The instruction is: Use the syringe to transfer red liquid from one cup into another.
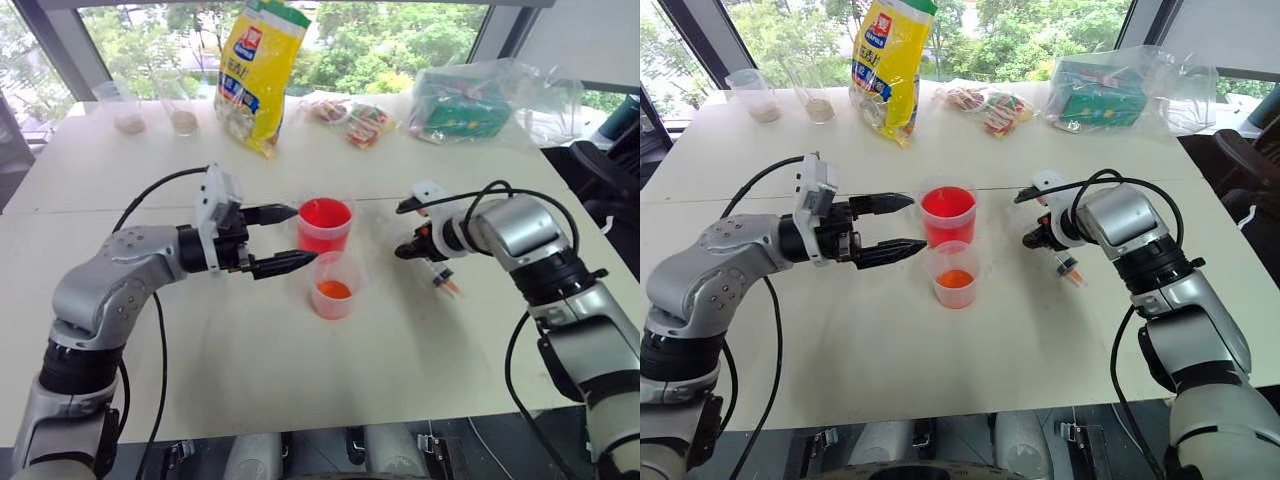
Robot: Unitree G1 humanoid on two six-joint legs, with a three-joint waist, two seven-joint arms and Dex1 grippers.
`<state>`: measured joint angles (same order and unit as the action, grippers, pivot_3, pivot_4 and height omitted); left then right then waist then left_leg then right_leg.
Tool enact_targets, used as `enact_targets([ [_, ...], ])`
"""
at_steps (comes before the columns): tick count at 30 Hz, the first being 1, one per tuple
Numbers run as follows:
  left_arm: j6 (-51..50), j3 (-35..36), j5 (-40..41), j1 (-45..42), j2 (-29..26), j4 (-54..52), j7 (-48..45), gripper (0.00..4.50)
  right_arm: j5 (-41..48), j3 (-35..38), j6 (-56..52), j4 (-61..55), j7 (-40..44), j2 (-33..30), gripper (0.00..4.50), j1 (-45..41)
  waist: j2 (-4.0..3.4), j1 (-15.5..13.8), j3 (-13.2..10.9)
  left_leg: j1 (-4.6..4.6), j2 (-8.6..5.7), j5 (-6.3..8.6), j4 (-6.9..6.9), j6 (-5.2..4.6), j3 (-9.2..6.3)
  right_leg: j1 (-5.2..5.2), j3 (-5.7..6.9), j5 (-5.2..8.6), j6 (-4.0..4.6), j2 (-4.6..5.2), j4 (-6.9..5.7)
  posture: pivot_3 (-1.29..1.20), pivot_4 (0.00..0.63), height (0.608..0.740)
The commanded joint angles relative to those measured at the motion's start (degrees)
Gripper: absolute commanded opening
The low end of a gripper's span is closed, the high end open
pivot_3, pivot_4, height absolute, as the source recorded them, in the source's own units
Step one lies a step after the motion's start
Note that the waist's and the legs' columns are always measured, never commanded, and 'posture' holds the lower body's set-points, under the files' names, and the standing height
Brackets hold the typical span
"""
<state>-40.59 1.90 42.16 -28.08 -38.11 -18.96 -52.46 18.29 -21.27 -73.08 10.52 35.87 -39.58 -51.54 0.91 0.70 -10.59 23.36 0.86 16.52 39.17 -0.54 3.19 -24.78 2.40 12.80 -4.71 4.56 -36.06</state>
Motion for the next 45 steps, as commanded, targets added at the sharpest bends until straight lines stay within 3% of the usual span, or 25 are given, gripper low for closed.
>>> enact_targets([
  [1,1.08,1.46,-0.20,-1.95,-1.10,0.92,-1.42,4.50,-1.33,7.88,2.65,-4.77,-2.07,-3.20,1.42,0.77,-0.02,-0.27,-0.02,0.04,-0.01,0.00,0.00,0.00,-0.01,-0.01,0.01,0.00,0.00,0.02,0.01,0.00,0.150,0.740],
  [5,1.11,1.46,-0.72,-4.82,-1.87,4.18,-3.02,4.50,2.75,22.45,12.61,-13.97,-3.45,-1.61,1.42,1.45,-0.04,-0.09,-0.05,0.13,-0.08,0.00,0.00,0.00,0.03,-0.10,0.00,0.00,-0.02,0.08,0.04,0.00,0.150,0.740],
  [8,1.25,1.34,-1.09,-7.47,-2.14,6.82,-4.25,4.50,8.94,33.01,18.42,-19.45,-6.36,6.46,1.42,-0.09,-0.02,0.32,-0.05,0.10,0.00,0.00,-0.02,0.00,0.03,-0.11,0.00,-0.01,-0.03,-0.02,0.02,0.00,0.150,0.740],
  [11,1.41,1.36,-1.59,-9.60,-2.26,9.05,-5.49,4.50,12.24,36.28,21.99,-22.72,-7.92,12.73,1.42,-0.68,-0.04,0.17,-0.05,0.02,0.09,-0.02,-0.08,0.03,-0.03,-0.10,0.02,0.00,-0.02,-0.15,-0.07,0.00,0.150,0.740],
  [15,1.22,2.05,-1.50,-12.96,-2.41,12.29,-6.77,4.50,15.58,35.57,32.29,-24.81,-7.17,22.22,1.42,0.05,-0.06,0.11,-0.05,0.04,0.07,-0.04,-0.07,0.07,-0.02,-0.10,0.02,-0.01,-0.01,-0.08,-0.08,0.00,0.150,0.740],
  [23,-0.84,4.15,-0.13,-17.61,-3.08,14.72,-7.29,4.50,7.37,24.63,57.90,-12.81,-1.07,34.67,1.42,9.10,-0.06,0.09,-0.05,0.06,-0.02,-0.03,-0.06,0.06,0.00,-0.07,0.02,-0.01,-0.02,0.03,-0.04,0.00,0.150,0.740],
  [31,-2.92,3.76,1.23,-19.38,-1.69,13.26,-6.34,4.50,2.12,20.71,70.20,-3.91,1.10,36.43,1.42,13.03,-0.07,0.25,-0.08,0.06,-0.01,-0.05,-0.06,0.08,-0.01,-0.09,0.02,-0.01,-0.02,0.02,-0.07,0.00,0.150,0.740],
  [45,-0.93,0.35,-1.83,-24.28,5.64,16.96,-5.94,4.50,-1.19,18.18,74.03,-2.35,1.21,35.68,1.42,16.39,-0.07,0.30,-0.08,0.03,-0.01,-0.07,-0.05,0.12,-0.01,-0.08,0.01,-0.01,-0.02,0.00,-0.10,0.00,0.150,0.740],
])
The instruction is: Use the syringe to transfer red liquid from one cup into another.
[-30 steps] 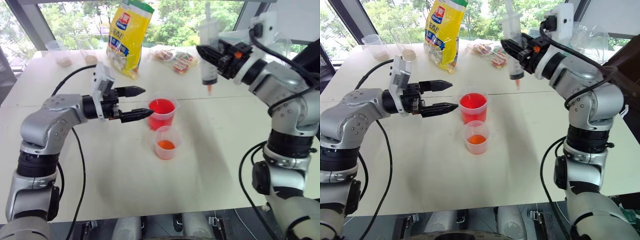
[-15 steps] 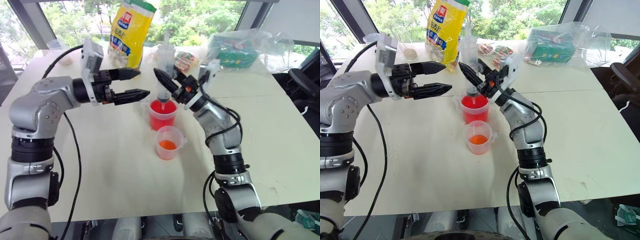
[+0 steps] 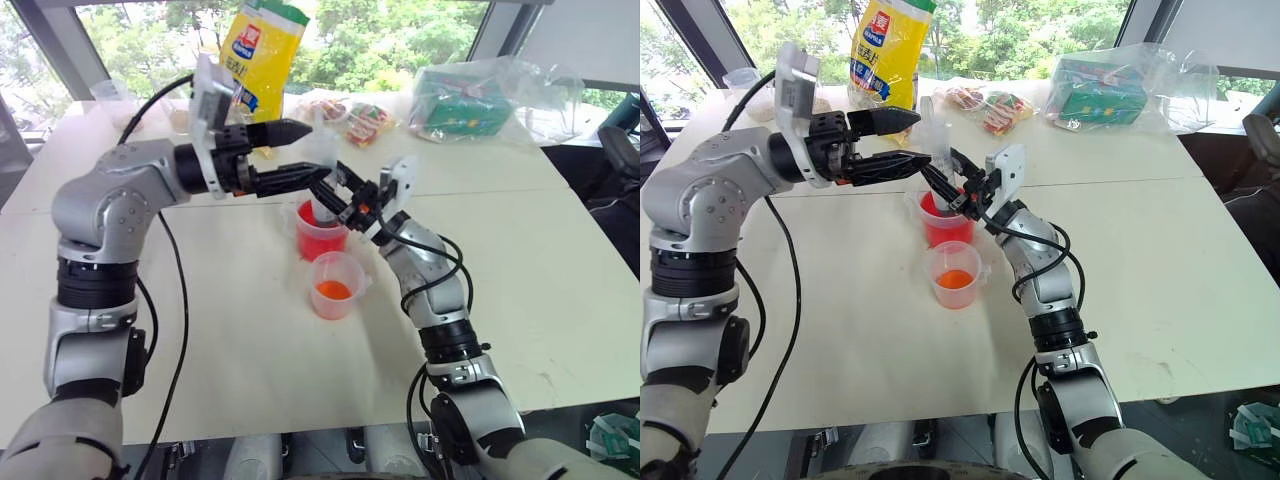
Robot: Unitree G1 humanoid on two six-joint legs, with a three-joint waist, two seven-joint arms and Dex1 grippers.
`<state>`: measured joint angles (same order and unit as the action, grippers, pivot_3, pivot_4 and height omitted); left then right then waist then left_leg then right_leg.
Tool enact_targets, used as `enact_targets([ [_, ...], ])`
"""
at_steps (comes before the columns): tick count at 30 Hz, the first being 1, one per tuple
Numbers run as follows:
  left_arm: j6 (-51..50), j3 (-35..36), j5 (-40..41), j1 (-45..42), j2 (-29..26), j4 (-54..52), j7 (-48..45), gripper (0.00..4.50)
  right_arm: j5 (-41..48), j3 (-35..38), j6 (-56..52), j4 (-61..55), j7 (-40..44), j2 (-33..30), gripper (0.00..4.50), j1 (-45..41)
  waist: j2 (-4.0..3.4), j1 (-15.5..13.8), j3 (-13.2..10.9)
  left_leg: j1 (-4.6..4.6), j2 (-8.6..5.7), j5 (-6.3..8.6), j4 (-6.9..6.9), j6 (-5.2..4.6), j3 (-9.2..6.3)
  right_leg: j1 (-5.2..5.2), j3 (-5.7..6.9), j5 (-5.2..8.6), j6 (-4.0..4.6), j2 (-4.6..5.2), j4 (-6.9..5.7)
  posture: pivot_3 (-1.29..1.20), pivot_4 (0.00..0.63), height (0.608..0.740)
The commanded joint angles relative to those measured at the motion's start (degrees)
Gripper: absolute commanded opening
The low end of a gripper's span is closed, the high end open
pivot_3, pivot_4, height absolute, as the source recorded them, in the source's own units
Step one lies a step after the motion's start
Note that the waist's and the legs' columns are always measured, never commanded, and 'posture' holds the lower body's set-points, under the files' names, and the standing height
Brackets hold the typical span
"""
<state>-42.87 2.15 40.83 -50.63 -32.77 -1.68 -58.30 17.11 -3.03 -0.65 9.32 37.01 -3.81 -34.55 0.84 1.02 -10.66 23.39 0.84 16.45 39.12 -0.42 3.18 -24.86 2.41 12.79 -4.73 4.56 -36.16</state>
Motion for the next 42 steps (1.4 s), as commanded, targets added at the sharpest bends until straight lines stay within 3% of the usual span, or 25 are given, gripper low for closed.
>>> enact_targets([
  [1,1.30,-0.10,-0.65,-1.68,0.54,-0.26,-0.23,4.50,-0.21,-0.13,1.66,-1.16,0.08,-0.17,1.42,-0.57,0.00,-0.05,0.00,0.00,0.00,0.00,0.00,0.00,0.00,0.00,0.00,0.00,0.00,0.00,-0.01,0.00,0.150,0.740],
  [12,3.36,-1.50,-2.88,-3.22,3.58,3.49,-0.91,4.50,-1.07,-1.06,1.73,-1.36,0.54,-0.50,1.42,-0.20,0.00,-0.17,0.00,0.00,-0.01,0.00,0.01,0.00,0.00,0.00,0.00,0.00,0.00,0.01,0.00,0.00,0.150,0.740],
  [15,4.29,-1.80,-3.93,-3.77,4.55,4.87,-1.12,3.67,-1.13,-1.30,1.73,-1.38,0.57,-0.54,1.42,-0.15,0.00,-0.17,0.00,0.00,-0.01,0.00,0.01,0.00,0.00,0.01,0.00,0.00,0.00,0.01,0.00,0.00,0.150,0.740],
  [22,5.57,-1.88,-5.30,-3.92,5.41,6.52,-1.63,0.28,-1.29,-1.52,1.86,-1.33,0.78,-0.65,1.42,-0.10,0.00,-0.13,0.00,0.00,0.00,0.00,0.00,0.00,0.00,0.00,0.00,0.00,0.00,0.01,0.00,0.00,0.150,0.740],
  [23,5.71,-1.82,-5.46,-4.01,5.52,6.72,-1.52,0.03,-1.30,-1.53,1.87,-1.37,0.82,-0.67,1.42,-0.04,0.00,-0.15,0.00,0.00,0.00,0.00,0.01,0.00,0.00,0.00,0.00,0.00,0.00,0.01,0.00,0.00,0.150,0.740],
  [42,9.84,1.05,-7.99,-10.32,6.81,11.50,-0.48,0.03,-0.15,-2.56,-0.59,-0.85,3.44,-1.82,1.42,1.02,0.00,-0.19,0.00,0.00,-0.01,0.00,0.01,0.00,0.00,0.01,0.00,0.00,0.00,0.01,-0.01,0.00,0.150,0.740],
])
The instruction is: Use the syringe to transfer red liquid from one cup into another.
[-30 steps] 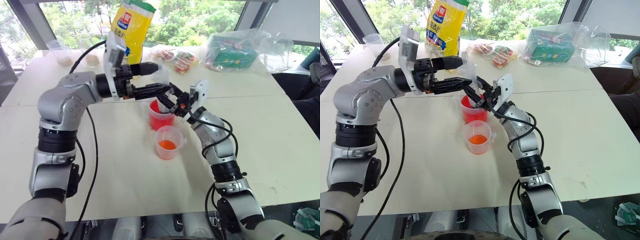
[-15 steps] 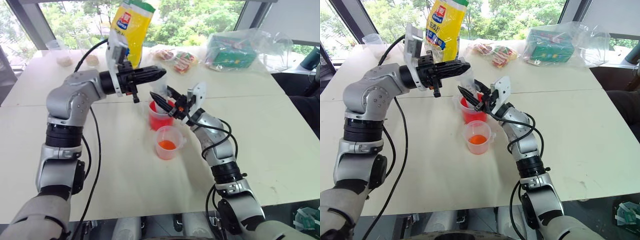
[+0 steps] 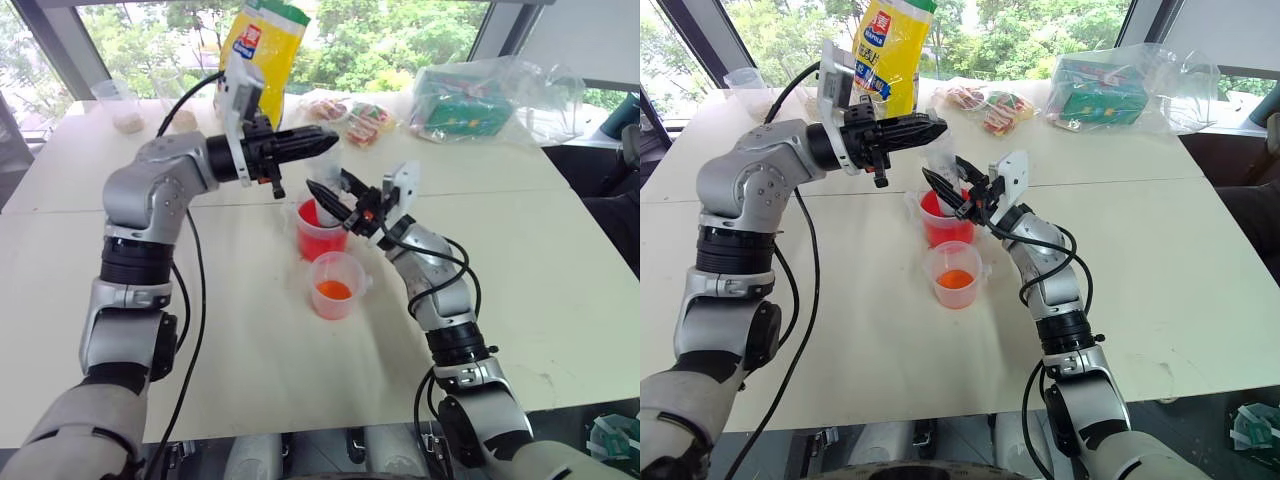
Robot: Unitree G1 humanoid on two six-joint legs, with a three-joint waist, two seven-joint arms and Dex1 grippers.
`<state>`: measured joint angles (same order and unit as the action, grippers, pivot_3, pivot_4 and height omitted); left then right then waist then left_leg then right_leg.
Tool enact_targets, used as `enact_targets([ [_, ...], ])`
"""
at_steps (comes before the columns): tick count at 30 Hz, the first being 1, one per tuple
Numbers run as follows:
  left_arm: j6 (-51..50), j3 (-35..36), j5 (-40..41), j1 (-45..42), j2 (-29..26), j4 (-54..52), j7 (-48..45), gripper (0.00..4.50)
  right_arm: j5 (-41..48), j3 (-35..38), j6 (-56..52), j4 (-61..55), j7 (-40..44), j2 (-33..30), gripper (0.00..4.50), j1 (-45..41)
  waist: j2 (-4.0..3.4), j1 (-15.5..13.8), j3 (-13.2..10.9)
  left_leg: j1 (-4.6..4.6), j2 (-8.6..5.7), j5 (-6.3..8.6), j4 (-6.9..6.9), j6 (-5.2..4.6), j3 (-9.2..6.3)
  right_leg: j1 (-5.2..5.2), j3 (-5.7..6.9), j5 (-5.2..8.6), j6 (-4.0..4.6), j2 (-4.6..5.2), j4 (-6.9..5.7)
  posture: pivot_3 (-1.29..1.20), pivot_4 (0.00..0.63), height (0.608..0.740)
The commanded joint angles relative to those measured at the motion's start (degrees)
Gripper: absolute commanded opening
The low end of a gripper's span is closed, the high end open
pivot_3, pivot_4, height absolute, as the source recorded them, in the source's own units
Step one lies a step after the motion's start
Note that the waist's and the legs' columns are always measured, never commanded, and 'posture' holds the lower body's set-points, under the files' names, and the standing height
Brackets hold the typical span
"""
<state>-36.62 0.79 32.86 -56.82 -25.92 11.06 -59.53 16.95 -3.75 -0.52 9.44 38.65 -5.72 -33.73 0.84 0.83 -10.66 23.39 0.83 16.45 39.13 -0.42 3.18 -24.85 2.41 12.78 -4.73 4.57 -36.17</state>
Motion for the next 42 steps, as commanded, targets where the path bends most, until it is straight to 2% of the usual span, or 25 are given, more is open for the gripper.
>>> enact_targets([
  [1,3.69,2.47,-0.08,-4.25,-0.03,-1.07,0.71,0.03,0.08,-1.86,-0.81,-1.02,1.86,0.04,1.42,0.28,0.00,0.01,0.00,0.00,0.00,0.00,0.00,0.00,0.00,0.00,0.00,0.00,0.00,0.00,0.00,0.00,0.150,0.740],
  [42,7.40,3.75,-1.30,-6.92,0.25,2.14,1.61,0.03,0.17,-2.71,-1.50,-0.75,2.89,0.31,1.42,0.25,0.00,0.00,0.00,0.00,0.00,0.00,0.01,0.00,0.00,0.00,0.00,0.00,0.00,0.00,0.00,0.00,0.150,0.740],
])
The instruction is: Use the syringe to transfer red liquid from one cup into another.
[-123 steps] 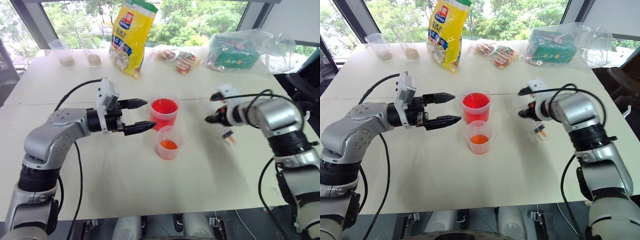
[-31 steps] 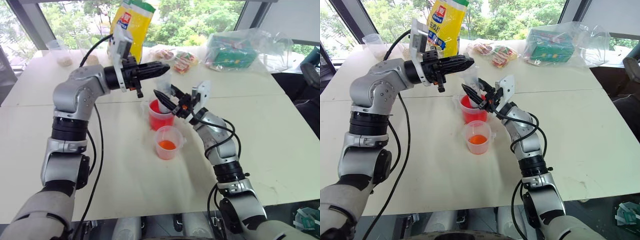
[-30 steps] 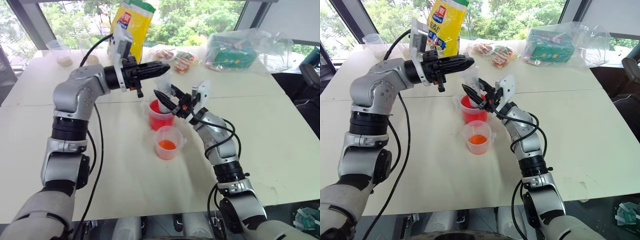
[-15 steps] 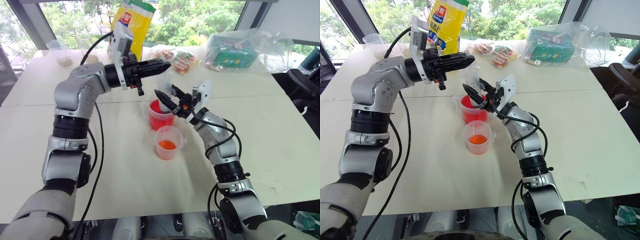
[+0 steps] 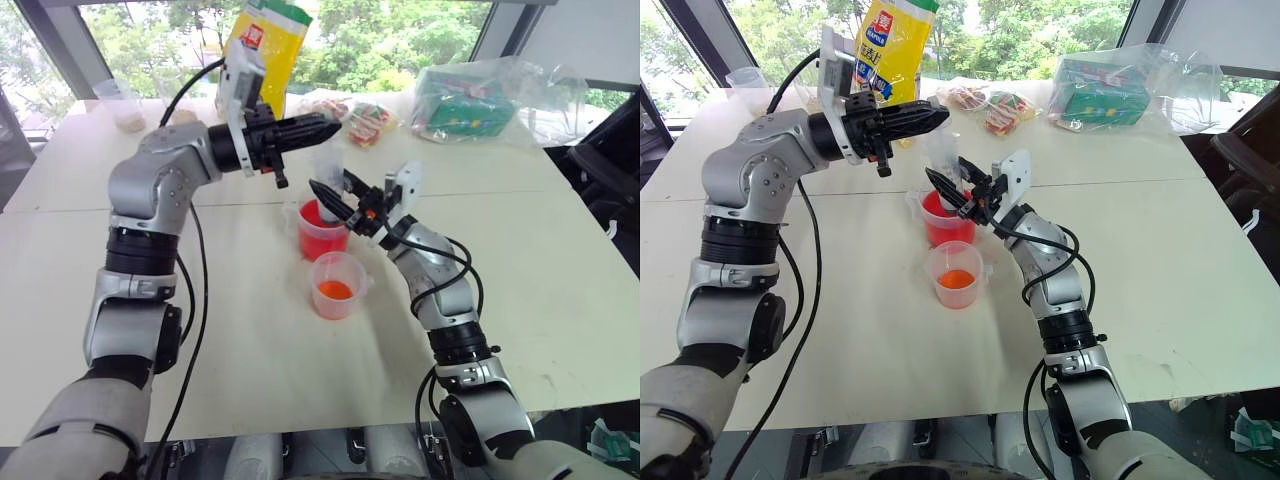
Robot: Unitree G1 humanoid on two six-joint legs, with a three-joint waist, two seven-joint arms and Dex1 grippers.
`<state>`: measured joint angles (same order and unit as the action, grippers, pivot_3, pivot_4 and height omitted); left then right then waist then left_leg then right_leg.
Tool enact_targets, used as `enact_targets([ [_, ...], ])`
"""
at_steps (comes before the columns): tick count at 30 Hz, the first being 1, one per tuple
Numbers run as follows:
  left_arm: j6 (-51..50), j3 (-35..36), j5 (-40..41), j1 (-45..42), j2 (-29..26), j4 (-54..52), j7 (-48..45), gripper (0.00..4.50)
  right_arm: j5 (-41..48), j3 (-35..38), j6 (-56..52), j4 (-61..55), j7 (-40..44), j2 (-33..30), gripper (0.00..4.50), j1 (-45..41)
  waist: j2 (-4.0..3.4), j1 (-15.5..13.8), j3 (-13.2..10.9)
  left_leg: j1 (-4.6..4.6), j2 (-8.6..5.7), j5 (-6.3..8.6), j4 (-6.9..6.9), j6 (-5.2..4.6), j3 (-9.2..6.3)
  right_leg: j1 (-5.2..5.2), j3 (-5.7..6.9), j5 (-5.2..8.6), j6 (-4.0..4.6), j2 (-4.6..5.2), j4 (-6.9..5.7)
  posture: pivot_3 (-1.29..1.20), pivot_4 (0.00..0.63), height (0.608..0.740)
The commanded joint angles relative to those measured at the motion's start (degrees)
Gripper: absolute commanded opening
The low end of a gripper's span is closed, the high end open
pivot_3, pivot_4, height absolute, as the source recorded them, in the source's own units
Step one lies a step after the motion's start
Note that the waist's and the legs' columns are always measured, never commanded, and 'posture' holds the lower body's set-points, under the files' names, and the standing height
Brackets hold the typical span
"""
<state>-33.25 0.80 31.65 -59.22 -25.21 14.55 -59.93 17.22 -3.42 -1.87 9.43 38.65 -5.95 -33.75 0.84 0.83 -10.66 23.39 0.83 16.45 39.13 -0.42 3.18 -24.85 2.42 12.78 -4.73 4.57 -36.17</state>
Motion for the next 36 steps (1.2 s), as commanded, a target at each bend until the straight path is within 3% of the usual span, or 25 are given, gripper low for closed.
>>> enact_targets([
  [1,4.10,3.74,-0.11,-4.62,-0.47,-1.25,2.02,0.03,-0.09,-3.02,-0.15,-0.72,2.91,0.56,1.42,0.25,0.00,0.00,0.00,0.00,0.00,0.00,0.00,0.00,0.00,0.00,0.00,0.00,0.00,0.00,0.00,0.00,0.150,0.740],
  [30,1.91,2.61,0.71,-1.75,-0.95,-3.74,1.42,0.03,0.49,-2.27,-0.64,-1.87,2.38,0.74,1.42,-1.49,0.00,0.01,0.00,0.00,0.00,0.00,0.00,0.00,0.00,0.00,0.00,0.00,0.00,0.00,-0.01,0.00,0.150,0.740],
  [33,1.06,1.35,0.25,0.80,-1.73,-5.45,0.78,1.00,1.26,-1.41,-1.55,-3.36,1.76,0.68,1.42,-2.76,0.00,0.15,0.00,-0.01,0.00,0.00,0.00,0.00,0.00,0.00,0.00,0.00,0.00,0.00,-0.02,0.00,0.150,0.740],
  [36,0.10,0.55,0.14,3.46,-3.00,-7.47,-0.10,2.46,2.13,-0.53,-2.79,-4.74,1.25,0.55,1.42,-4.02,0.00,0.10,0.00,-0.01,0.01,0.00,0.00,0.00,-0.01,0.00,0.00,0.00,0.00,0.00,-0.03,0.00,0.150,0.740],
])
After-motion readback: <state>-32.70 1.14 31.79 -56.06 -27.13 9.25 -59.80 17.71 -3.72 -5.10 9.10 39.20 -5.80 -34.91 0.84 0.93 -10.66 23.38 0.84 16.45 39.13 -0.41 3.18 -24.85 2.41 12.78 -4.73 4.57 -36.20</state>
